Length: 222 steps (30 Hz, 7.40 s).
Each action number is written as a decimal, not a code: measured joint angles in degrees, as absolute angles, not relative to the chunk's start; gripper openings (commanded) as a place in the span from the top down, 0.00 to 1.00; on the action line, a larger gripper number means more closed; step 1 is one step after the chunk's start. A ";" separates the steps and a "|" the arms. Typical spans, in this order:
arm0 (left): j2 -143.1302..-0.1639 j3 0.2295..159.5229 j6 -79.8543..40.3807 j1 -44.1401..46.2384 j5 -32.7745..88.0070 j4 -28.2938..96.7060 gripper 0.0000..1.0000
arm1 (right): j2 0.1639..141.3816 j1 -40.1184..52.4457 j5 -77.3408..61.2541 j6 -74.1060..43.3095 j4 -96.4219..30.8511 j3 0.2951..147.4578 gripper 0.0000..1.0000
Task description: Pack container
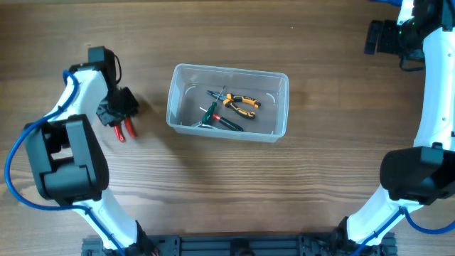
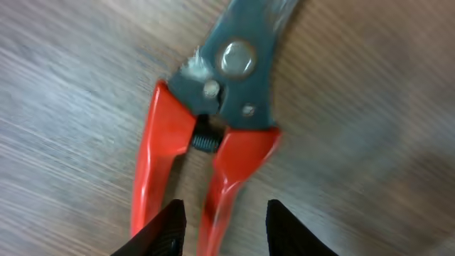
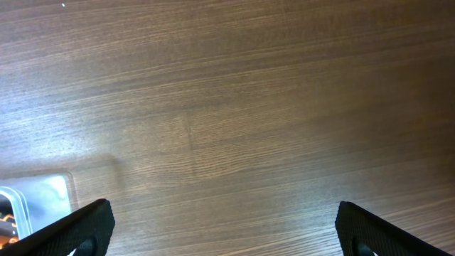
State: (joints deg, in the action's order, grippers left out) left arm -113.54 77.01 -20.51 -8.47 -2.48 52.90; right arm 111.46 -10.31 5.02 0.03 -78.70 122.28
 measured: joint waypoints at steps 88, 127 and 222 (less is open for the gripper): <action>-115.31 85.27 44.99 27.64 10.48 51.81 0.56 | 111.46 -10.31 5.02 0.03 -78.70 122.28 0.00; -97.91 94.15 -3.81 2.72 -6.39 47.94 0.00 | 111.46 -10.31 5.02 0.03 -78.70 122.28 0.00; -97.91 94.15 -3.84 2.72 -6.42 47.99 0.00 | 1.04 -1.78 -16.51 0.03 1.56 0.38 0.00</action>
State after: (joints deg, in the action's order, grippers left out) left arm -97.91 94.15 -3.84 2.72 -6.42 47.99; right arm 1.04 -1.78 -16.51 0.03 1.56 0.38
